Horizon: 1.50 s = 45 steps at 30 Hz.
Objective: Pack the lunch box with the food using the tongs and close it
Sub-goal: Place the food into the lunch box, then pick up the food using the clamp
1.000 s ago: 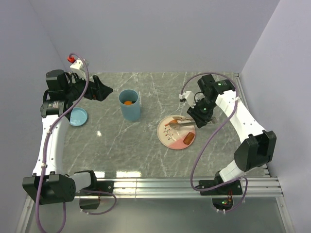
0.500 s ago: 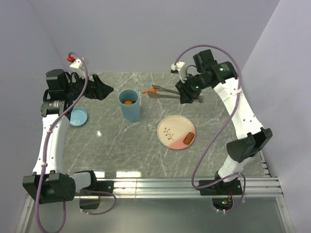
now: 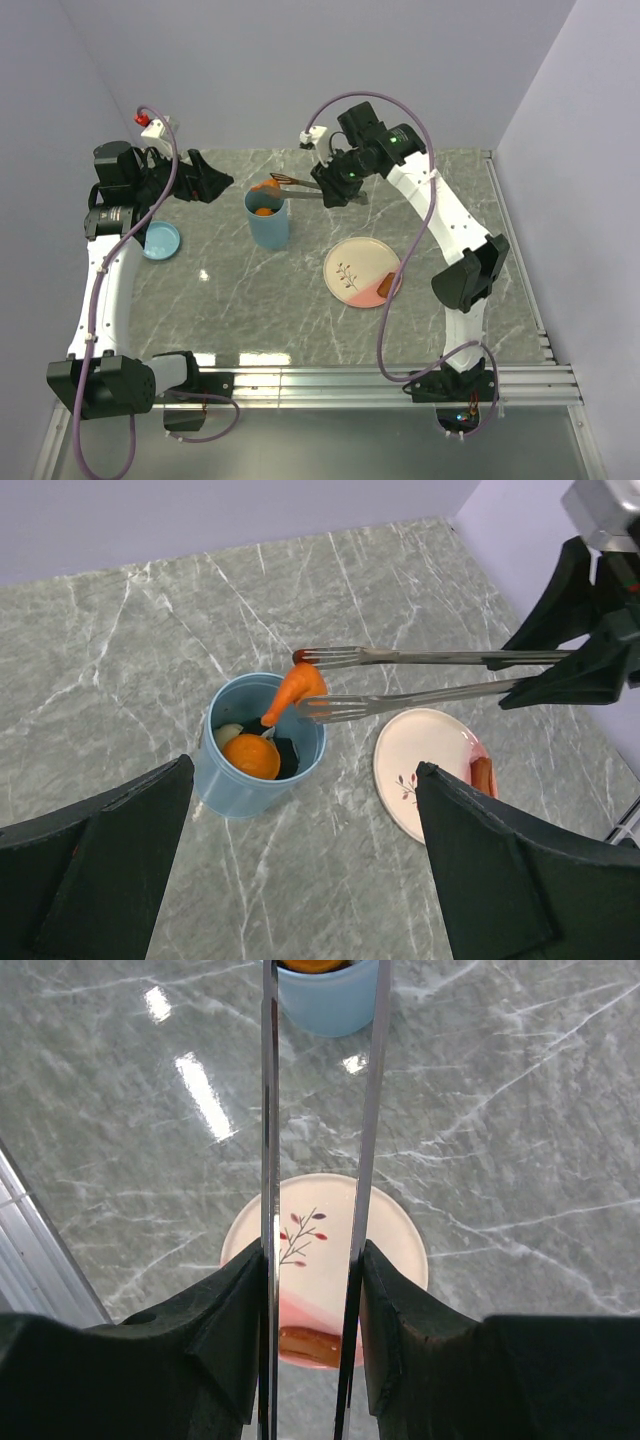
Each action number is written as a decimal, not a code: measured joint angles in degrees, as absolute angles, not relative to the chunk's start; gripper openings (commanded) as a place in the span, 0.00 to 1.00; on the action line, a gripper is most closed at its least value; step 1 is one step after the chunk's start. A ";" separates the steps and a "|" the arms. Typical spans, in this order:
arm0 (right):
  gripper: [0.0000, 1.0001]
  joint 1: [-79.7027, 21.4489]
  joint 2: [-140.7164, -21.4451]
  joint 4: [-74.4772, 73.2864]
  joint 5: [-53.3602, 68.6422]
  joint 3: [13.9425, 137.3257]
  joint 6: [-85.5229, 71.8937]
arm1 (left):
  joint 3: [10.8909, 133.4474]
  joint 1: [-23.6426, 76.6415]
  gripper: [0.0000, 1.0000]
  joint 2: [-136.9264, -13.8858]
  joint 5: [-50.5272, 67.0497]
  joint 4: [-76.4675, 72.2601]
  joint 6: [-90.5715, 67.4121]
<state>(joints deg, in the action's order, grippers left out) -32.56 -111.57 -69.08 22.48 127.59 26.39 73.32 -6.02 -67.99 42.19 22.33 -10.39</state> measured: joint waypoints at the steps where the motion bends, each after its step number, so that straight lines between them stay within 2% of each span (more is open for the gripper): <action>1: 0.35 -32.62 -111.87 -68.86 22.44 127.59 26.37 | 73.32 -6.04 0.99 -67.99 42.15 22.28 -10.37; 10: 0.44 -33.19 -114.10 -66.30 21.93 127.55 25.36 | 73.32 -6.13 1.00 -67.99 41.76 22.31 -10.11; 12: 0.53 -33.32 -114.41 -66.19 21.93 127.55 25.17 | 73.32 -6.13 0.99 -67.99 41.65 22.35 -9.91; 17: 0.59 -33.41 -114.52 -65.30 21.87 127.55 24.88 | 73.32 -6.13 0.99 -67.99 41.30 22.55 -9.72; 24: 0.57 -33.52 -113.89 -64.93 21.82 127.24 24.97 | 73.32 -6.13 0.99 -67.99 41.28 22.76 -9.52; 28: 0.56 -33.32 -109.73 -65.17 21.65 122.74 26.13 | 73.32 -6.17 0.99 -67.99 41.30 23.55 -8.80; 33: 0.54 -30.59 -99.48 -68.49 22.48 112.20 29.39 | 73.32 -6.17 0.99 -67.81 41.32 24.21 -7.99; 45: 0.51 -14.70 -79.66 -76.49 19.64 84.05 40.53 | 72.20 -6.17 0.99 -64.31 42.81 24.58 -7.60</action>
